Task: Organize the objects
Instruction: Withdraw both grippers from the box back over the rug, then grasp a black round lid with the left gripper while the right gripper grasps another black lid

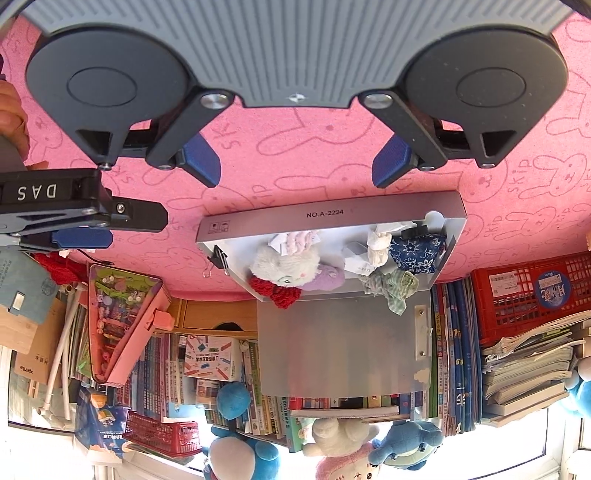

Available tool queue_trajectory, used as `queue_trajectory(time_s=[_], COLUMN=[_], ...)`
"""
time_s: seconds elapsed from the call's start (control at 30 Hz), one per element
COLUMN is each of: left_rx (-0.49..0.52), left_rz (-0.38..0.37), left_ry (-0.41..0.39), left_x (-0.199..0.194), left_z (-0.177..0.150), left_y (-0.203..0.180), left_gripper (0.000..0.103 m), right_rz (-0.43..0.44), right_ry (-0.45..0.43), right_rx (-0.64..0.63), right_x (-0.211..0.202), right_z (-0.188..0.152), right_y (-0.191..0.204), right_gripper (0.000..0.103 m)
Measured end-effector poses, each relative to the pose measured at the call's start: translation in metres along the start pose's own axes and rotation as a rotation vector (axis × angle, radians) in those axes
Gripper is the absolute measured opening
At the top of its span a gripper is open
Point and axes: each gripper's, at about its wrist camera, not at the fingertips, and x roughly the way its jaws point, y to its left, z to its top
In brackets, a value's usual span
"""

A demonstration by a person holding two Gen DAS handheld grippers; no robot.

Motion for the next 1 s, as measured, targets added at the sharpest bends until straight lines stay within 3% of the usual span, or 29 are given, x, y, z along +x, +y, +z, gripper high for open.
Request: queue_trajectory(time_s=[0.27,0.63,0.93,1.0], left_rx=[0.034,0.037,0.065,0.067], left_rz=[-0.036,-0.065,-0.062,-0.069], left_ry=[-0.022,0.031,0.046,0.05], left_x=[-0.031,-0.038,-0.039,-0.039], left_z=[-0.035,-0.071,-0.086,-0.088], left_y=[-0.026,-0.046,-0.058,-0.06], left_gripper=[0.092,0.092,0.09,0.085], right_rz=[-0.038,-0.078,-0.051,-0.043], right_ry=[-0.007,0.0,0.035,0.038], right_rx=[-0.04,-0.096,-0.137,-0.152], right_x=[-0.035,-0.067,-0.079,-0.083], right_z=[-0.03,-0.066,-0.087,-0.092], right_y=[-0.002,-0.001,0.004,0.005], right_gripper=[0.097,0.097,0.096,0.096])
